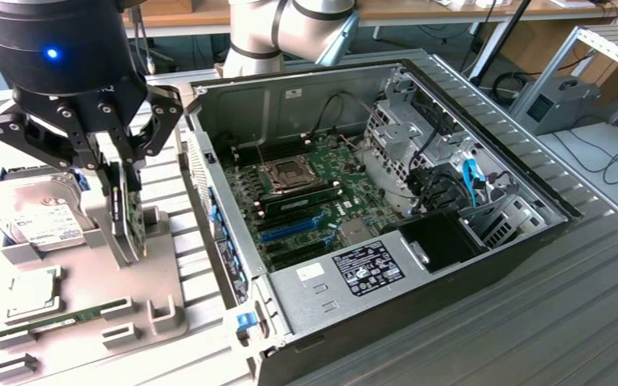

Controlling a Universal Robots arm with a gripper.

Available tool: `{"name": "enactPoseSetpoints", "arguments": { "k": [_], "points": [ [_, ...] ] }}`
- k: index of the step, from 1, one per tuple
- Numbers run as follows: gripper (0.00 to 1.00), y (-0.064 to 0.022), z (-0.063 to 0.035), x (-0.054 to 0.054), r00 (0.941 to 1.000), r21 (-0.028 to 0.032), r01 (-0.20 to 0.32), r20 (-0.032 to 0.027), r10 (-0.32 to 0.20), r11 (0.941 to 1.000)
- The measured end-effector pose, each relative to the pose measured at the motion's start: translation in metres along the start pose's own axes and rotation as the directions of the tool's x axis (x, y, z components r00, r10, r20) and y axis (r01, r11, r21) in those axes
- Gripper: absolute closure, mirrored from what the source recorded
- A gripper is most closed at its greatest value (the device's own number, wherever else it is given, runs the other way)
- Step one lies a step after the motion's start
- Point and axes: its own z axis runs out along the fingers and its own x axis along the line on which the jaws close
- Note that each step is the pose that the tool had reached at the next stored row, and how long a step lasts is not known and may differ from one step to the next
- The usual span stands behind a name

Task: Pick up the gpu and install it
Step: 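Pick up the gpu and move the gpu toward the slot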

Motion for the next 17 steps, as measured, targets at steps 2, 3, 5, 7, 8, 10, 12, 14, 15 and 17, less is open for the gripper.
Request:
{"name": "enactPoseSetpoints", "arguments": {
  "k": [2, 3, 5, 7, 8, 10, 12, 14, 15, 17],
  "points": [
    [0.74, 0.0, -0.0007, 0.0, 1.0, 0.0001, 0.0, 0.0, 0.0, 1.0],
    [0.74, 0.0, -0.0012, 0.0, 1.0, 0.0001, 0.0, -0.0001, 0.0, 1.0],
    [0.74, 0.0, -0.0021, -0.0001, 1.0, 0.0, 0.0, 0.0, 0.0, 1.0],
    [0.74, 0.0, -0.0029, -0.0001, 1.0, 0.0001, 0.0, 0.0, 0.0, 1.0],
    [0.74, 0.0, -0.0032, -0.0001, 1.0, 0.0001, 0.0, 0.0, 0.0, 1.0],
    [0.74, 0.0, -0.0039, -0.0001, 1.0, 0.0001, 0.0, -0.0001, 0.0, 1.0],
    [0.74, 0.0, -0.0047, -0.0001, 1.0, 0.0, 0.0, 0.0, 0.0, 1.0],
    [0.74, 0.0, -0.0055, -0.0002, 1.0, 0.0001, 0.0, 0.0, 0.0, 1.0],
    [0.74, 0.0, -0.0059, -0.0002, 1.0, 0.0, 0.0, 0.0, 0.0, 1.0],
    [0.74, 0.0, -0.0067, -0.0002, 1.0, 0.0, 0.0, 0.0, 0.0, 1.0]
  ]
}}
